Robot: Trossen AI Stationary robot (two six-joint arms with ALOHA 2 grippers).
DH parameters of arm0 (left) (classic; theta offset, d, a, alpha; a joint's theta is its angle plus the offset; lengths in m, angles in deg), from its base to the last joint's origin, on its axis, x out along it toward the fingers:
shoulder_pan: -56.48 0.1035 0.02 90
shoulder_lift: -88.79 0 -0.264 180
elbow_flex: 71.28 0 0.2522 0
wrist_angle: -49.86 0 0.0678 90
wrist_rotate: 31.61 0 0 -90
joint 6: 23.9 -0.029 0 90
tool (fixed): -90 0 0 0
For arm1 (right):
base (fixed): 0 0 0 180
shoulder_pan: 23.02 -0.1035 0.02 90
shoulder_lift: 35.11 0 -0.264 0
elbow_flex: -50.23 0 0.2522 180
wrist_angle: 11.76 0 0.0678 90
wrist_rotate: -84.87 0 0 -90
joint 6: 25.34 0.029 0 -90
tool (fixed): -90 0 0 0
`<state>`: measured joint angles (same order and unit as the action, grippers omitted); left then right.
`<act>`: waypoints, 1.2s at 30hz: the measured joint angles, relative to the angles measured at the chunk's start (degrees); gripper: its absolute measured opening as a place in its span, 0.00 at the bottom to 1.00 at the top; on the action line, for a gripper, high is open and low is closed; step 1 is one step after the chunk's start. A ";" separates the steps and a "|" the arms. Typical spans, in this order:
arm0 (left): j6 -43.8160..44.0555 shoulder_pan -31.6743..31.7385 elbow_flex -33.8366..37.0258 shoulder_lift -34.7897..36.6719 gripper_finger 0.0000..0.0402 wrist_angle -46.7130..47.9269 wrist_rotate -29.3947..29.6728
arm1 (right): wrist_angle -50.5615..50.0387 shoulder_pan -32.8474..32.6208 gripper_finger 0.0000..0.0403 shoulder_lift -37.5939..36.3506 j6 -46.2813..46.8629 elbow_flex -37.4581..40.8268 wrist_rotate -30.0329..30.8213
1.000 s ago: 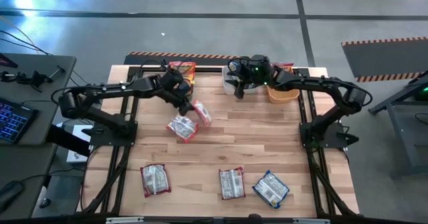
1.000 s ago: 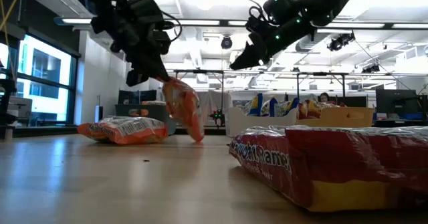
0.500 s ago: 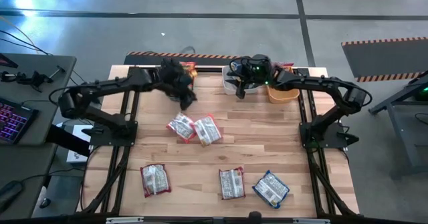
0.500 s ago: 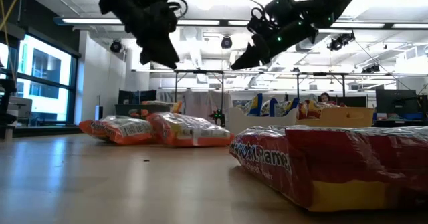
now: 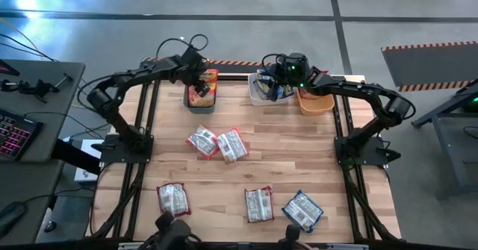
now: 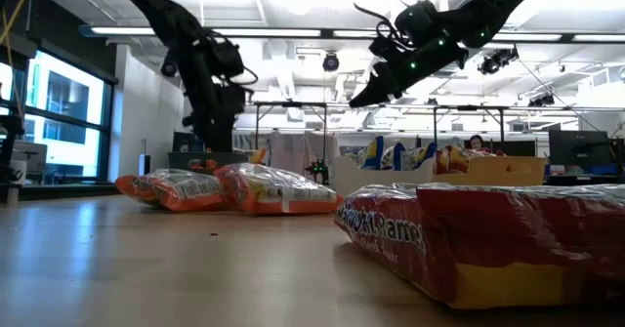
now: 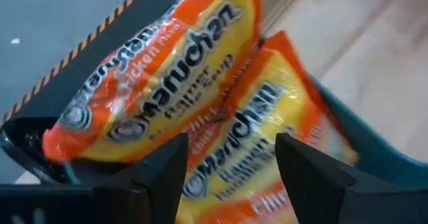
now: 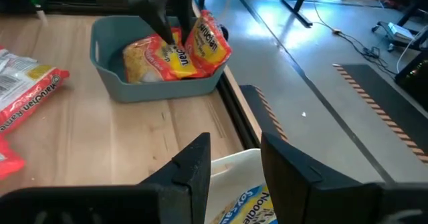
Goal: Sort Maruchan noodles
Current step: Adjust the orange noodle pack in the green bin
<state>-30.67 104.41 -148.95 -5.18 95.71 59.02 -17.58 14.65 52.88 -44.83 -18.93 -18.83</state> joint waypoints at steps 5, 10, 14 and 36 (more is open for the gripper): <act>-0.99 -0.37 -0.24 -3.80 0.55 -2.65 0.85 | -0.61 -0.32 0.28 -0.01 0.10 0.00 -0.01; 0.39 -0.36 -0.24 -5.47 0.54 -5.70 0.06 | -1.48 -1.04 0.28 -0.02 1.02 0.00 0.00; 0.51 0.38 -0.24 -5.68 0.53 -6.05 -0.09 | -2.19 -1.40 0.28 -0.02 1.42 0.00 -0.02; 1.39 2.62 -1.16 -4.82 0.10 -3.74 -1.29 | -2.13 -1.40 0.28 -0.02 0.98 0.00 0.00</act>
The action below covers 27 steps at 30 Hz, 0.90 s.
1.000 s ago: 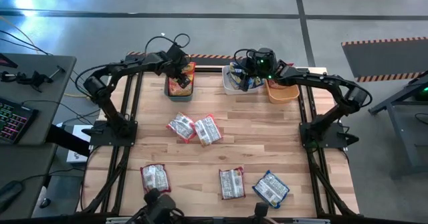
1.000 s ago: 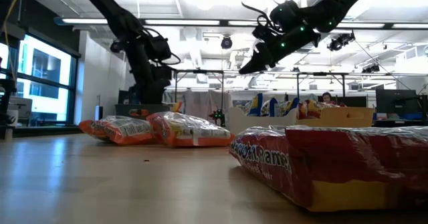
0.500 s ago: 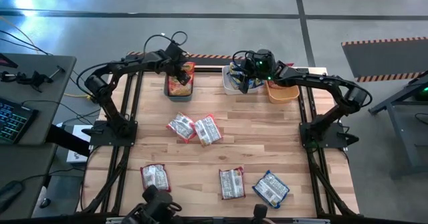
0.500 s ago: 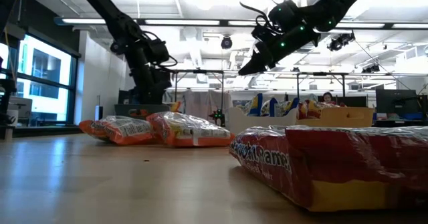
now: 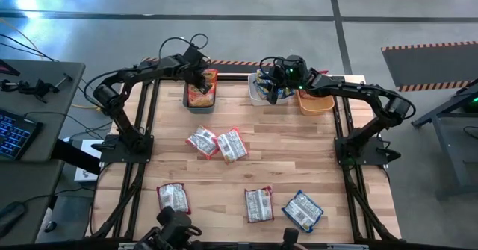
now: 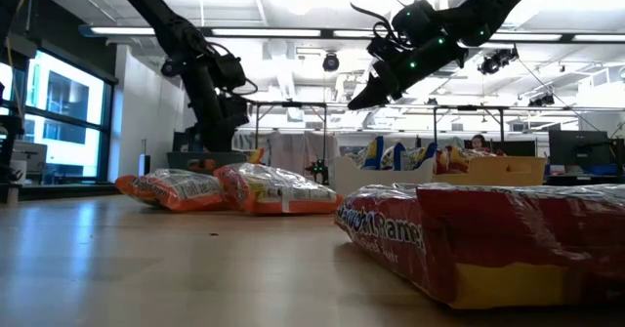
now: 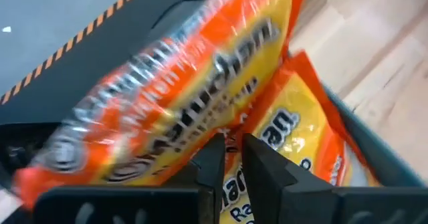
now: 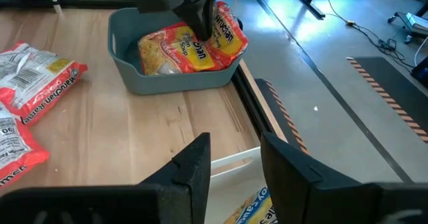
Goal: Sort Maruchan noodles
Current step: Adjust the orange noodle pack in the green bin
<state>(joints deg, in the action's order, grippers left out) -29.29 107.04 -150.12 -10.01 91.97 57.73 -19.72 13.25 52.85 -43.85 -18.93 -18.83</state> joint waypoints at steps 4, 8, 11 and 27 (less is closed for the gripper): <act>3.19 -0.09 -2.79 0.44 0.17 4.50 -0.18 | 0.00 0.00 0.28 0.00 0.00 0.00 0.00; 4.77 -0.12 -2.93 0.21 0.32 6.15 -0.85 | 0.00 0.00 0.28 0.00 -0.02 0.00 0.00; 5.89 -0.01 -2.93 -0.74 0.43 6.26 -3.08 | -0.02 0.00 0.28 0.00 -0.24 0.00 0.00; 4.67 0.14 -2.95 -5.87 0.39 4.61 -3.43 | -0.17 0.00 0.28 0.00 -1.31 0.00 0.00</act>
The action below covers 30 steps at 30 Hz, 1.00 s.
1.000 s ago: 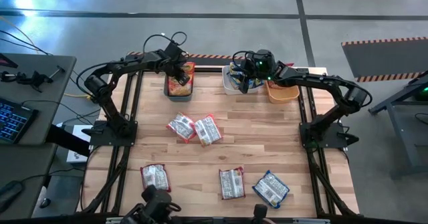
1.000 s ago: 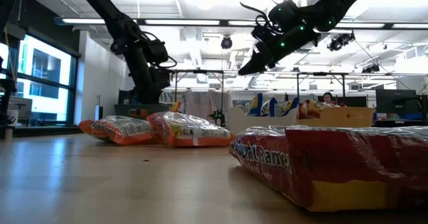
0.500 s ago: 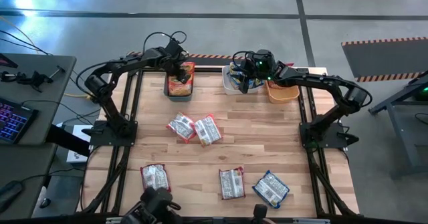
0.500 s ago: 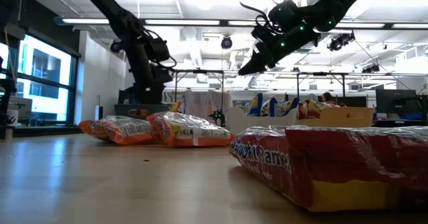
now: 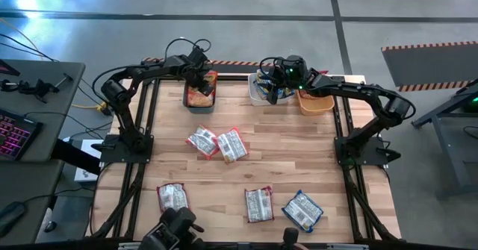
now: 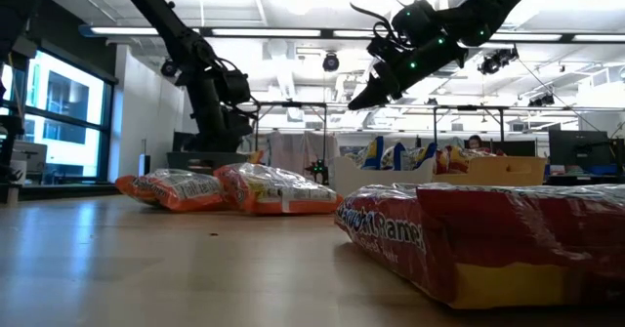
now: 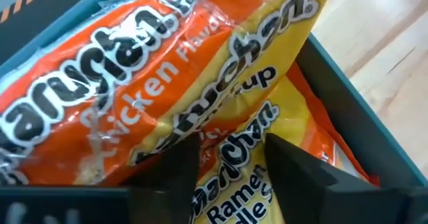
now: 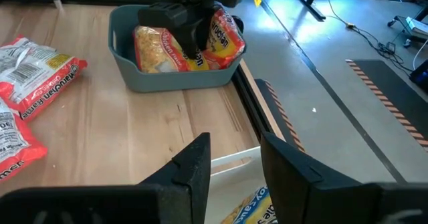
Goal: Sort Maruchan noodles
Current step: Adjust the orange noodle pack in the green bin
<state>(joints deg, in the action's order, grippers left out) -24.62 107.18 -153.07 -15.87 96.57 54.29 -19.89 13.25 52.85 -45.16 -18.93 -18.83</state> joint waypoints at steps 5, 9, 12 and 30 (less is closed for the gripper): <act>-3.57 0.02 0.00 0.08 0.17 -0.76 0.05 | -0.01 0.00 0.28 0.00 0.00 0.00 0.00; -6.52 -0.01 0.00 0.57 0.02 -1.76 0.18 | -0.02 0.00 0.28 0.00 0.00 0.00 0.00; -8.02 -0.02 0.00 0.87 0.02 -1.89 0.35 | -0.04 0.00 0.28 -0.02 0.00 0.00 0.00; -15.16 -6.17 0.02 12.69 0.00 -4.61 16.52 | -0.02 0.00 0.28 -0.02 0.02 0.00 0.00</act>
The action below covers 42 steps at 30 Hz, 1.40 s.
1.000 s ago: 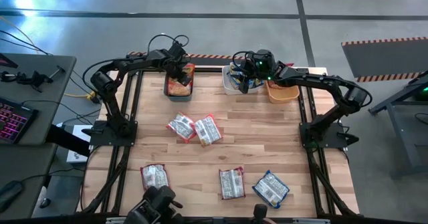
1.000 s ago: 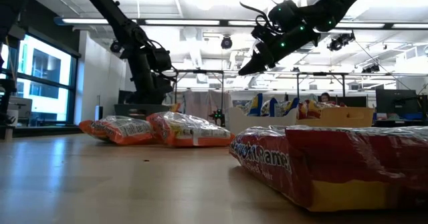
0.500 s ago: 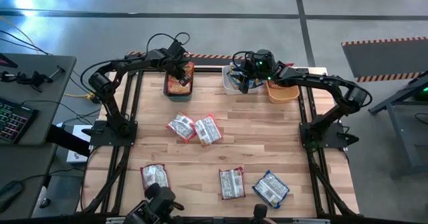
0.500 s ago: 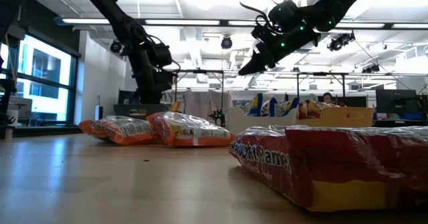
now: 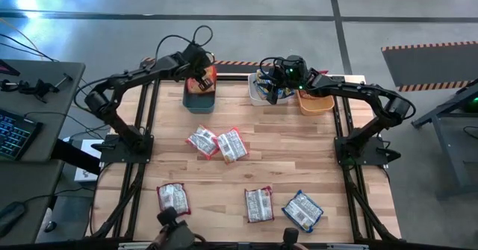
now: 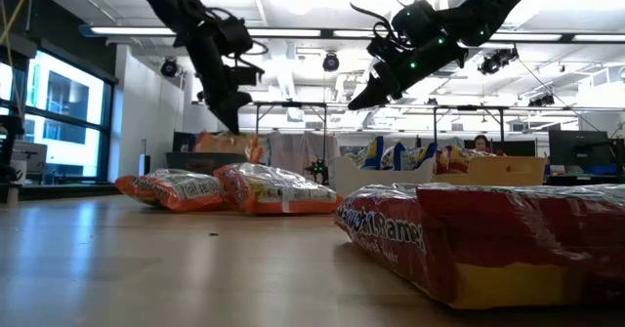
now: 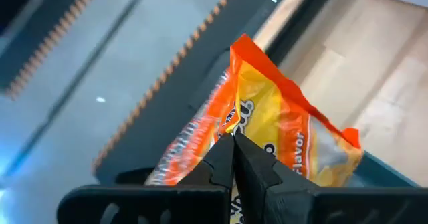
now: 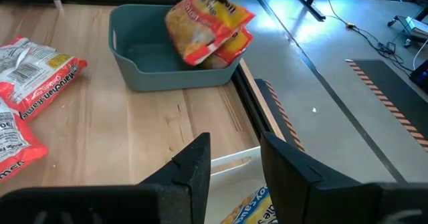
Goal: Sort Maruchan noodles
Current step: Adjust the orange noodle pack in the green bin
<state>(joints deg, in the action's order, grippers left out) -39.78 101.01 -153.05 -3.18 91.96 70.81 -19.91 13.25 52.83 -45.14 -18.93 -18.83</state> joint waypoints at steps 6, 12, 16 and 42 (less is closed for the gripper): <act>-4.38 -4.43 2.37 0.31 0.00 -7.82 6.25 | -0.06 0.00 0.28 0.00 -0.02 0.00 0.00; -9.30 -9.28 9.31 0.23 0.00 -18.82 14.44 | -0.33 0.00 0.28 0.00 -0.02 0.00 0.00; -10.87 -11.17 13.97 0.23 0.00 -24.96 19.56 | -0.26 0.00 0.28 0.25 0.75 0.00 -1.24; -24.83 -12.43 20.44 0.29 0.00 -38.50 30.35 | 7.69 0.00 0.28 5.33 8.00 0.00 -9.35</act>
<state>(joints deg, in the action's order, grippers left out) -64.60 88.59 -132.61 -2.89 53.47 101.16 -12.22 13.25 58.17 -37.14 -18.93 -28.18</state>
